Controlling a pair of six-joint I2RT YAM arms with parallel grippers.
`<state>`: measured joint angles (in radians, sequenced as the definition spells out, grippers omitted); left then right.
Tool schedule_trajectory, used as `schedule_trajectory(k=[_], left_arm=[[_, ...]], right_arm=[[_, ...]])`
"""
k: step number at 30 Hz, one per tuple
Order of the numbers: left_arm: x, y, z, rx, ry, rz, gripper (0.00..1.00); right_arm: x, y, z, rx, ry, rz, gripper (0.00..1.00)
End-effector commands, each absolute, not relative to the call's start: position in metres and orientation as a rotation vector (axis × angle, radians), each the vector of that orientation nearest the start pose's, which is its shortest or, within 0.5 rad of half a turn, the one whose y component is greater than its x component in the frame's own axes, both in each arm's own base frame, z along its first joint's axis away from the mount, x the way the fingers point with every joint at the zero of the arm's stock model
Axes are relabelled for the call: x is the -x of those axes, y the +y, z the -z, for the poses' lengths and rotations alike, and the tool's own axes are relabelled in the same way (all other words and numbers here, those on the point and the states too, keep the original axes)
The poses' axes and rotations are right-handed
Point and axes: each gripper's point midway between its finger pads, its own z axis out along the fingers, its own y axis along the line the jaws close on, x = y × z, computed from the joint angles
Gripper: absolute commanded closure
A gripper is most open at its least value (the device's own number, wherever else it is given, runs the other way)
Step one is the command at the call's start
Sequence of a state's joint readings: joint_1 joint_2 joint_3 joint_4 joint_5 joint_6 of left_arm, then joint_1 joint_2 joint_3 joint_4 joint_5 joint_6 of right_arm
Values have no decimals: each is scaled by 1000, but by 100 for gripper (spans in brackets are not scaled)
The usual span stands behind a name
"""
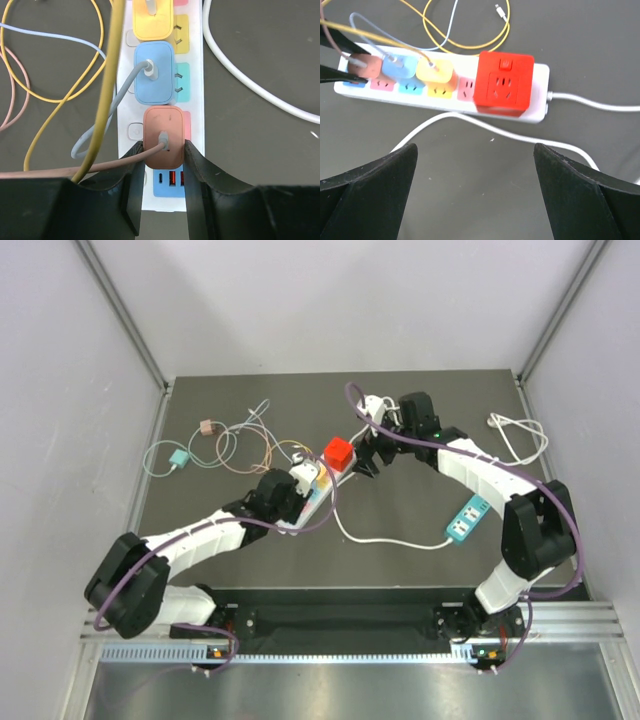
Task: Pull the plug off the socket
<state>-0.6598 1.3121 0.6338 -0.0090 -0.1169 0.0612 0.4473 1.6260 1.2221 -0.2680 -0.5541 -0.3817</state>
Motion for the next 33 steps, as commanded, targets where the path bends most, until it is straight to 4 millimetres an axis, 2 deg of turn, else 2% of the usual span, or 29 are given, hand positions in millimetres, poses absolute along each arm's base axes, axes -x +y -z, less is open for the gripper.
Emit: schedule_trajectory(k=[1, 7, 9, 12, 13, 15, 16, 18, 25, 27, 33], left_arm=[[-265, -218, -72, -886, 2074, 347, 100], [-263, -223, -75, -894, 2067, 377, 100], [-264, -225, -79, -886, 2051, 388, 100], [-266, -227, -80, -879, 2046, 397, 99], [-266, -228, -81, -873, 2044, 401, 99], [-266, -228, -80, -875, 2047, 402, 98], [-266, -229, -80, -875, 2046, 404, 98], [-266, -229, -80, -877, 2045, 404, 98], [-267, -228, -80, -872, 2046, 399, 94], [-267, -228, -80, -872, 2048, 398, 92], [-267, -228, -80, -865, 2049, 394, 86]], right_arm=[[-370, 266, -171, 1138, 1817, -660, 0], [-382, 260, -151, 1108, 1898, -588, 0], [-384, 261, -151, 1121, 1910, -581, 0], [-385, 267, -145, 1144, 1921, -543, 0], [-386, 268, -138, 1153, 1938, -514, 0], [-394, 271, -138, 1126, 1955, -484, 0], [-395, 272, -131, 1131, 1981, -482, 0], [-400, 275, -132, 1116, 1988, -478, 0], [-401, 295, -119, 1164, 1999, -469, 0], [-401, 299, -111, 1171, 2019, -460, 0], [-404, 304, -102, 1187, 2035, -414, 0]])
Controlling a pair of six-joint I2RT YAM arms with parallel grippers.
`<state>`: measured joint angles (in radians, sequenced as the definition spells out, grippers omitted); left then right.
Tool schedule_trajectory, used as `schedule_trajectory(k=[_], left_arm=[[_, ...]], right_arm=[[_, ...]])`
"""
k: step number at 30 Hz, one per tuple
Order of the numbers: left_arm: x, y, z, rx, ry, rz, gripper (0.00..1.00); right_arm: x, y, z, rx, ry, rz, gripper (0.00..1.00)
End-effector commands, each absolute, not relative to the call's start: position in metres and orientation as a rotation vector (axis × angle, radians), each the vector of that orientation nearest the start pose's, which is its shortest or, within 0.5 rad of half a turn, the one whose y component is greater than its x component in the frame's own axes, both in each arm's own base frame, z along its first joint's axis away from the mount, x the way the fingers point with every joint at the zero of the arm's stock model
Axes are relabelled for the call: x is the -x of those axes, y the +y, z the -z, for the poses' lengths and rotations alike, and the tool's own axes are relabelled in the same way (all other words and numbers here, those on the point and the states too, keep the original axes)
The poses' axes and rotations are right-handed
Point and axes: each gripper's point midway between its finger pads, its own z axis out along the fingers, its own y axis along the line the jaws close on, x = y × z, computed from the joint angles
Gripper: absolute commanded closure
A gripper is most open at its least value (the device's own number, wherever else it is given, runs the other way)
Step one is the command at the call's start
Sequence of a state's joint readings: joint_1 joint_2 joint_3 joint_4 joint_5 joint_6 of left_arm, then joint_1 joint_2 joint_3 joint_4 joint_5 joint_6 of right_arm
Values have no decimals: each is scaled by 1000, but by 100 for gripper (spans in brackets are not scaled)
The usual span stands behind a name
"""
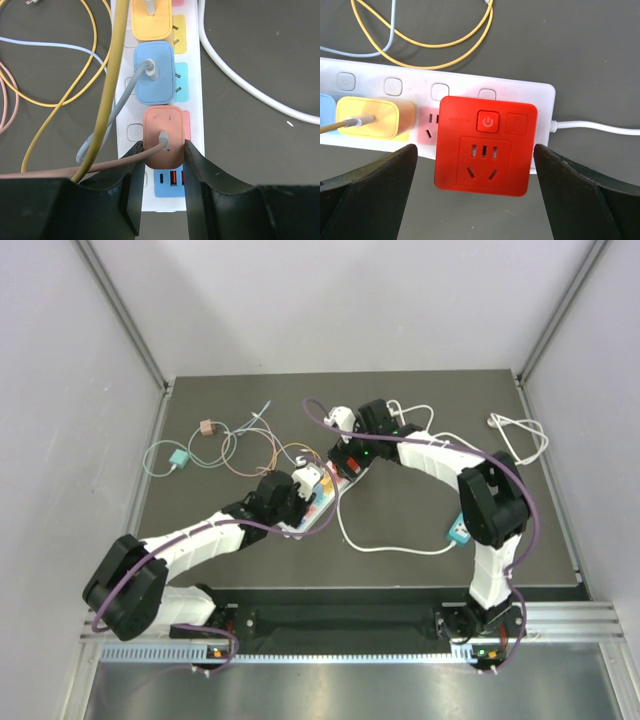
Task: Pull the plug off the socket
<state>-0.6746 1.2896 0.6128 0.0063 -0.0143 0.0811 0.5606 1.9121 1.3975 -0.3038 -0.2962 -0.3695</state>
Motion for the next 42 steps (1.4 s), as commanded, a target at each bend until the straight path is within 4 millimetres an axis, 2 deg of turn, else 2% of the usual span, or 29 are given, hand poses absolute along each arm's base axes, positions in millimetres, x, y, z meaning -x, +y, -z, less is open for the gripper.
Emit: schedule_trajectory(k=[1, 5, 6, 11, 14, 15, 17, 18, 19, 21, 24, 27, 33, 42], left_arm=[[-267, -228, -80, -867, 2047, 396, 85], [-267, -228, -80, -861, 2049, 396, 83], [-268, -228, -80, -861, 2047, 394, 82], [-269, -228, -80, -855, 2049, 393, 79], [-268, -229, -80, -853, 2051, 398, 77], [-268, -230, -80, -852, 2050, 401, 75], [-269, -231, -81, -848, 2049, 403, 73], [-269, -231, -80, -846, 2053, 404, 71], [-269, -232, -80, -846, 2050, 408, 68], [-269, -233, -81, -846, 2050, 418, 56], [-269, -234, -80, -836, 2050, 427, 41], [-270, -235, -82, -819, 2046, 435, 34], [-277, -232, -82, -778, 2053, 401, 33], [-284, -237, -71, -779, 2114, 379, 53]], right_arm=[[-405, 304, -101, 1187, 2037, -407, 0], [-405, 307, -96, 1197, 2046, -388, 2], [-404, 308, -94, 1197, 2052, -387, 6], [-403, 310, -89, 1205, 2068, -390, 14], [-404, 311, -86, 1209, 2074, -391, 26], [-405, 312, -87, 1206, 2074, -390, 34], [-404, 312, -86, 1205, 2079, -393, 42], [-405, 312, -87, 1202, 2077, -394, 49], [-403, 312, -86, 1203, 2080, -393, 52], [-404, 311, -86, 1195, 2084, -391, 60], [-403, 310, -87, 1186, 2088, -393, 65], [-402, 311, -87, 1177, 2086, -396, 70], [-400, 309, -83, 1170, 2103, -399, 78], [-399, 310, -87, 1164, 2104, -414, 91]])
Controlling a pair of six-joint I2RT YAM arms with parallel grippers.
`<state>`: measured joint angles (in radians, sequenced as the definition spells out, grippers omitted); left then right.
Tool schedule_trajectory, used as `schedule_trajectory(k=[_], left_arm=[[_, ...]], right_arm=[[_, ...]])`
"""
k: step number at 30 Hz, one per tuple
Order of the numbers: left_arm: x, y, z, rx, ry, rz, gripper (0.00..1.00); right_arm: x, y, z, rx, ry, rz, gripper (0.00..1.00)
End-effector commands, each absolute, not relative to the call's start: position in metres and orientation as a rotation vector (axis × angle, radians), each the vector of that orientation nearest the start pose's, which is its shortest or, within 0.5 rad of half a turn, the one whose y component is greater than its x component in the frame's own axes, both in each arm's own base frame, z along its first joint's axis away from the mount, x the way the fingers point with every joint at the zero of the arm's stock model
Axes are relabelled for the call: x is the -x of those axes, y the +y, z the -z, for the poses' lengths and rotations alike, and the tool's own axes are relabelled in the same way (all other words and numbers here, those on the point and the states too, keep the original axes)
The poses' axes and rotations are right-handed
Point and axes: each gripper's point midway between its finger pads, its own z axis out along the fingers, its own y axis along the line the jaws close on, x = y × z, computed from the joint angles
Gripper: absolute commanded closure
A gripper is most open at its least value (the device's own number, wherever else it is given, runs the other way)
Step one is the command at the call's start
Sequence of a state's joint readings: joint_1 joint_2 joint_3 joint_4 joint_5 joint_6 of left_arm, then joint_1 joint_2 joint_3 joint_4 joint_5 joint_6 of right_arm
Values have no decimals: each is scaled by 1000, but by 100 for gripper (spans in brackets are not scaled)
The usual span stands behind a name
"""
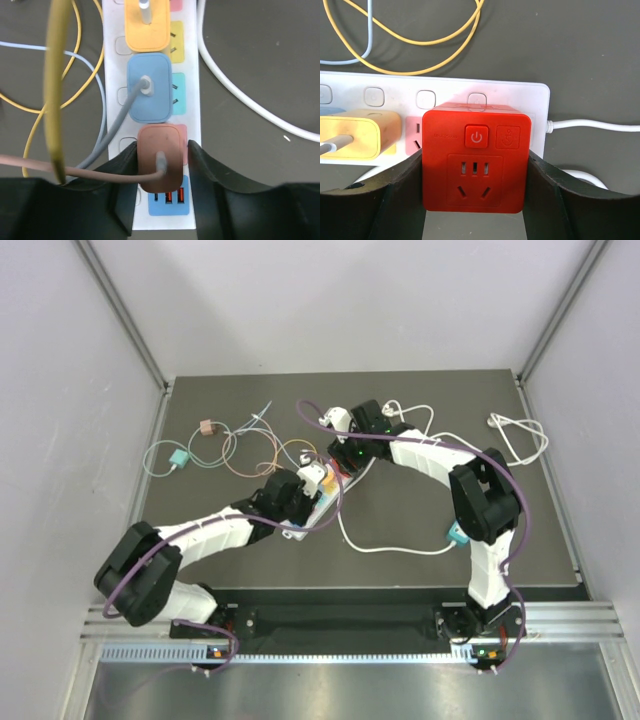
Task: Pull the plug off the socket
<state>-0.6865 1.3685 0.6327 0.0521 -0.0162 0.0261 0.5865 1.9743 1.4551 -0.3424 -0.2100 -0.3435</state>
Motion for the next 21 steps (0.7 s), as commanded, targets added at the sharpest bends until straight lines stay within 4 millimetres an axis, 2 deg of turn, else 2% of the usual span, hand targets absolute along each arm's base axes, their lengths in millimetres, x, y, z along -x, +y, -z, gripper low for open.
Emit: schedule_trajectory(k=[1, 3, 4, 9, 15, 21], left_arm=[[-288, -233, -69, -762, 2121, 345, 58], [-289, -233, -69, -756, 2123, 343, 62], [-290, -233, -68, -754, 2125, 340, 70], [-291, -234, -63, -764, 2148, 310, 88], [-291, -238, -52, -793, 2196, 287, 99], [-289, -242, -42, -823, 2241, 284, 100]], right_arm=[[-398, 310, -88, 1162, 2104, -417, 93], [-398, 310, -90, 1162, 2100, -419, 98], [-398, 309, -91, 1163, 2097, -423, 100], [-396, 311, -96, 1162, 2087, -451, 100], [-386, 319, -109, 1137, 2077, -565, 100], [-375, 328, -130, 1082, 2059, -741, 100]])
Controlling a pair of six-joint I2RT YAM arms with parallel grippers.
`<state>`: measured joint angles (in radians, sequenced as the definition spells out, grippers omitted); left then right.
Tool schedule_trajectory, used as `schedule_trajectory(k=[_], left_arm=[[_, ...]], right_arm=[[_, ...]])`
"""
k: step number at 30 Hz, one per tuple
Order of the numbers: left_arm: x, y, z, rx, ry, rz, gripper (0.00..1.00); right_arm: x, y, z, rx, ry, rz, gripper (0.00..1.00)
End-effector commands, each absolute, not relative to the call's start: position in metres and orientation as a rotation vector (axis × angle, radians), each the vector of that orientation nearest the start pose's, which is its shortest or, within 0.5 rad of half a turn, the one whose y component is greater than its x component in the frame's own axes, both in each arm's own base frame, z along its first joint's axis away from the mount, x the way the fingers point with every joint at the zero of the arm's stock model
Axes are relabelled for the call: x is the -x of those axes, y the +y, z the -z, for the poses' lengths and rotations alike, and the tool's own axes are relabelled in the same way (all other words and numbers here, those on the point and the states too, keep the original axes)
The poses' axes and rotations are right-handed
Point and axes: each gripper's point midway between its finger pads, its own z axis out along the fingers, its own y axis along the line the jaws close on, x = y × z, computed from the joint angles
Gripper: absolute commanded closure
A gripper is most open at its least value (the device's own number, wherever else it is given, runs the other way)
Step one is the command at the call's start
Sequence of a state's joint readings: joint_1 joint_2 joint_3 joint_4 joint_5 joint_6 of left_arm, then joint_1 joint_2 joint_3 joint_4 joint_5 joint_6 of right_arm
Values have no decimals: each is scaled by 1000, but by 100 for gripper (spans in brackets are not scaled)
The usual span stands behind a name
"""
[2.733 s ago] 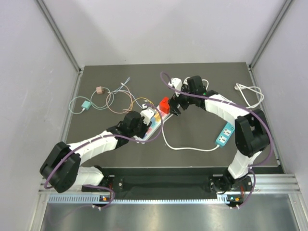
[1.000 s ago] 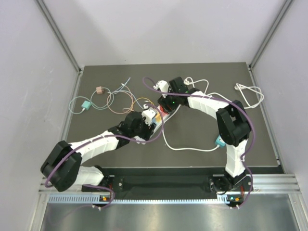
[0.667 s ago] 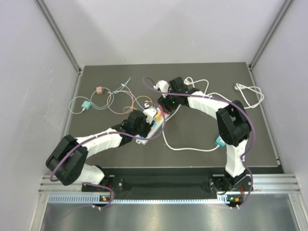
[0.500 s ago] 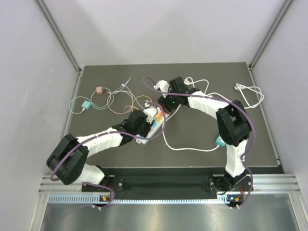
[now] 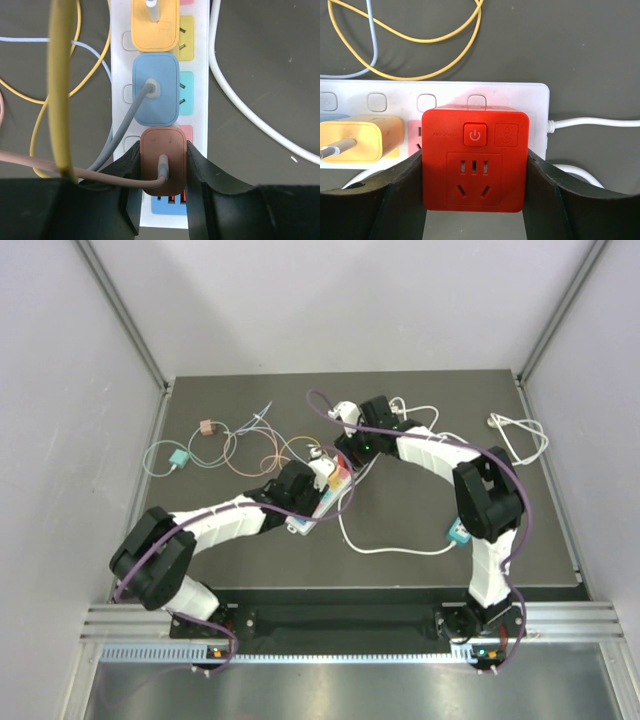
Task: Pull the plug off the socket
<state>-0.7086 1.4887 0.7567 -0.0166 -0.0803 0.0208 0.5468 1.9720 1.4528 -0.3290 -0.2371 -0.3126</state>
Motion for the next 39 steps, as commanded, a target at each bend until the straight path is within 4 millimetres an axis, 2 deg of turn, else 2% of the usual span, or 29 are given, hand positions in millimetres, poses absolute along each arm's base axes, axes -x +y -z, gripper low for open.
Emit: schedule_trajectory(k=[1, 6, 8, 12, 16, 18, 22, 24, 25, 27, 30, 35, 39], left_arm=[[-289, -242, -41, -824, 2247, 283, 100], [-287, -245, -35, -812, 2284, 297, 100], [-287, -246, -34, -817, 2293, 299, 100], [-286, -247, -29, -826, 2316, 295, 100], [-287, -248, -27, -827, 2324, 293, 100], [-287, -247, -25, -830, 2333, 289, 100], [-288, -249, -23, -835, 2344, 286, 100], [-288, -250, -21, -839, 2347, 290, 100], [-289, -251, -22, -837, 2345, 294, 100], [-289, -252, -21, -834, 2347, 297, 100], [-289, -253, -19, -830, 2347, 307, 100], [-289, -254, -20, -818, 2334, 318, 100], [-290, -254, -26, -809, 2306, 326, 100]], right_arm=[[-375, 328, -132, 1076, 2057, -757, 100], [-373, 324, -142, 1011, 2063, -905, 100], [-377, 318, -143, 996, 2069, -902, 100], [-391, 301, -139, 1033, 2061, -721, 100], [-399, 288, -153, 1078, 2000, -560, 100], [-397, 289, -161, 1100, 1974, -564, 100], [-382, 303, -168, 1130, 1951, -631, 100], [-374, 315, -163, 1156, 1954, -605, 100], [-376, 313, -158, 1149, 1966, -533, 100], [-370, 323, -154, 1159, 1962, -480, 100], [-373, 324, -154, 1133, 1980, -433, 100], [-387, 313, -173, 1054, 1977, -418, 100], [-402, 291, -184, 997, 1982, -380, 100]])
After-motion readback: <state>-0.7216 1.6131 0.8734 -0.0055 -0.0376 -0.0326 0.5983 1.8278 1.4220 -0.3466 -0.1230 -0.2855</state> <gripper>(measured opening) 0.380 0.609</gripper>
